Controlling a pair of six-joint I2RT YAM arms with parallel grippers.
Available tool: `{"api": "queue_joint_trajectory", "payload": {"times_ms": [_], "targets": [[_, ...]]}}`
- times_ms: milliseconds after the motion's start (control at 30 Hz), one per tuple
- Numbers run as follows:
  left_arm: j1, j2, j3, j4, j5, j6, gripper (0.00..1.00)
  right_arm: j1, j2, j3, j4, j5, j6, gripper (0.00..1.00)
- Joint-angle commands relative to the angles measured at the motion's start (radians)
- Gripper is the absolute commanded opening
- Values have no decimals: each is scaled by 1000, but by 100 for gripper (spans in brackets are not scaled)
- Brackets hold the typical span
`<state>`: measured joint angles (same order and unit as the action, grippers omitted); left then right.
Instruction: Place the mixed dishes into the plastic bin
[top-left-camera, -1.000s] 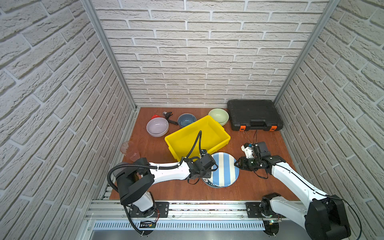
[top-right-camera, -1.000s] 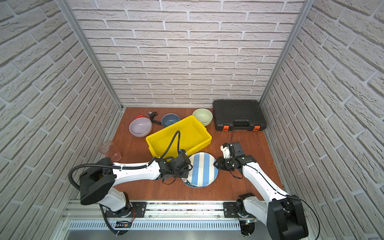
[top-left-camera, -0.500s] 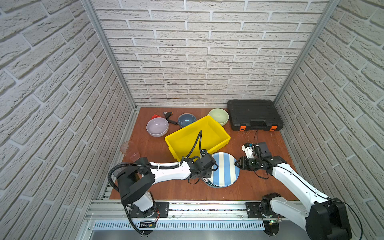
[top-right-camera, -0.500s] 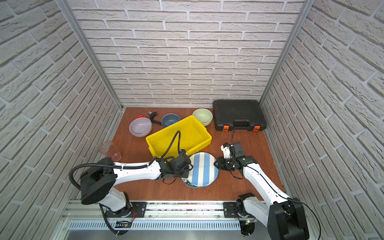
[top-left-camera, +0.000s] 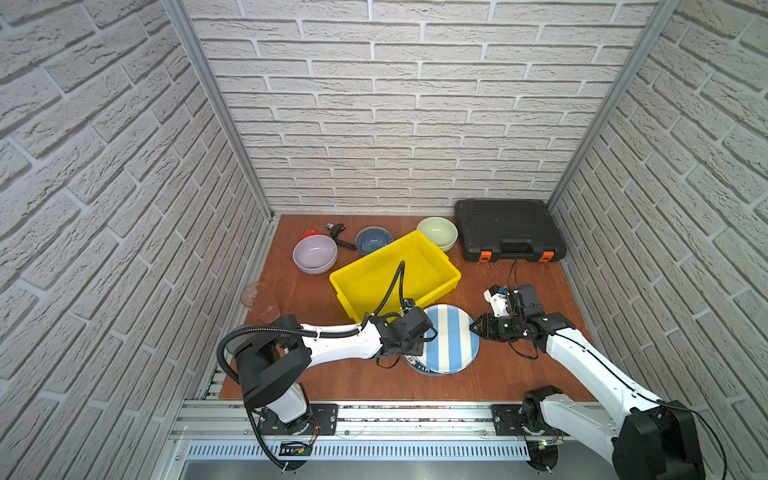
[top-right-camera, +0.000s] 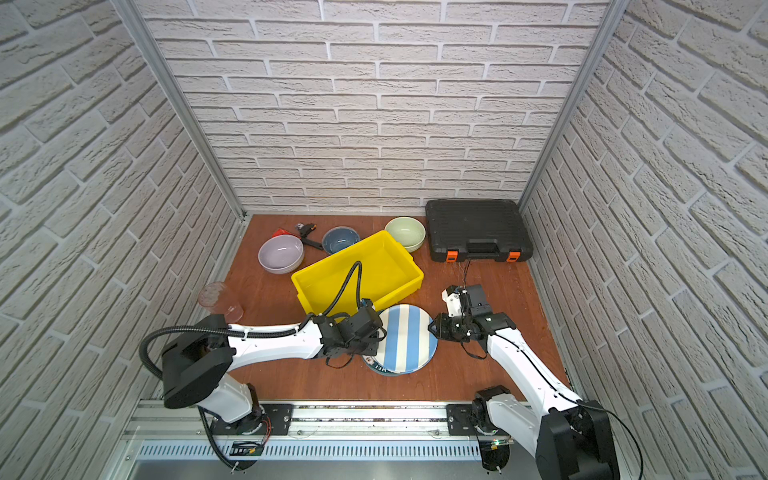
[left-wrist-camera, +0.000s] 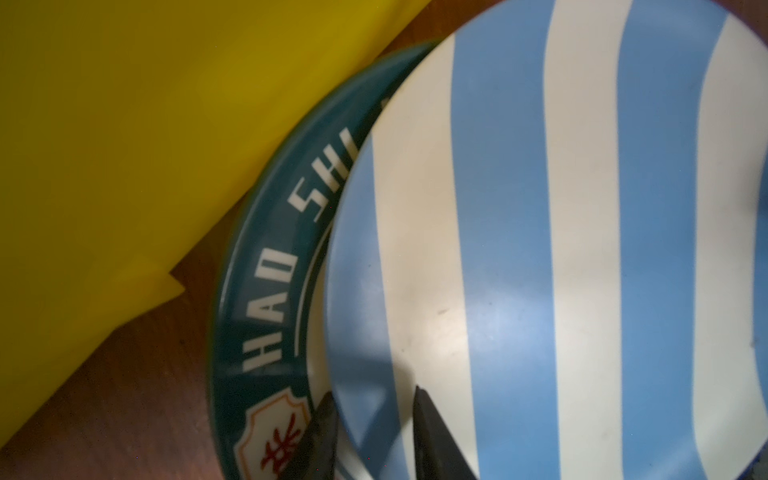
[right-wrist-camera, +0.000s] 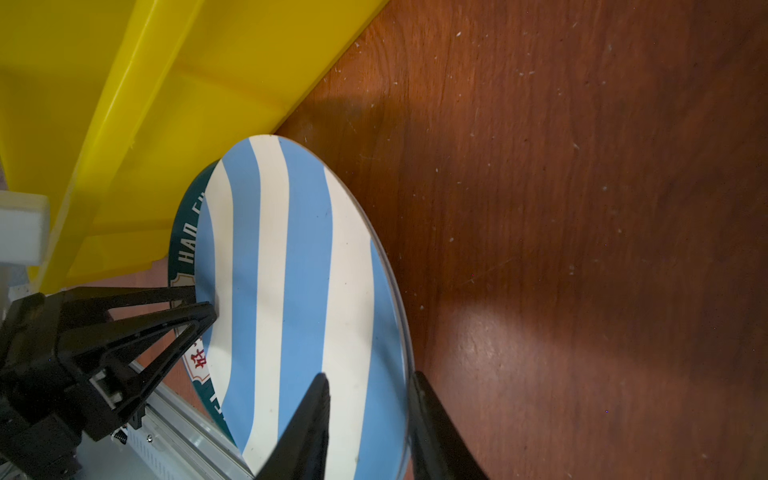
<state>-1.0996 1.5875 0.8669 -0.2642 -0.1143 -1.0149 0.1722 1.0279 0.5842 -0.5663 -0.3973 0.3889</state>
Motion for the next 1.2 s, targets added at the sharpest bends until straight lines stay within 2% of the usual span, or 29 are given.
{"api": "queue_joint_trajectory", "payload": {"times_ms": [0, 367, 1167], "targets": [[7, 23, 18, -17, 2, 10, 32, 7, -27, 9, -1, -6, 4, 34], [9, 26, 18, -18, 2, 10, 32, 8, -13, 4, -8, 22, -3, 34], [14, 42, 22, -14, 7, 18, 32, 9, 27, -35, 90, -77, 28, 32]]}}
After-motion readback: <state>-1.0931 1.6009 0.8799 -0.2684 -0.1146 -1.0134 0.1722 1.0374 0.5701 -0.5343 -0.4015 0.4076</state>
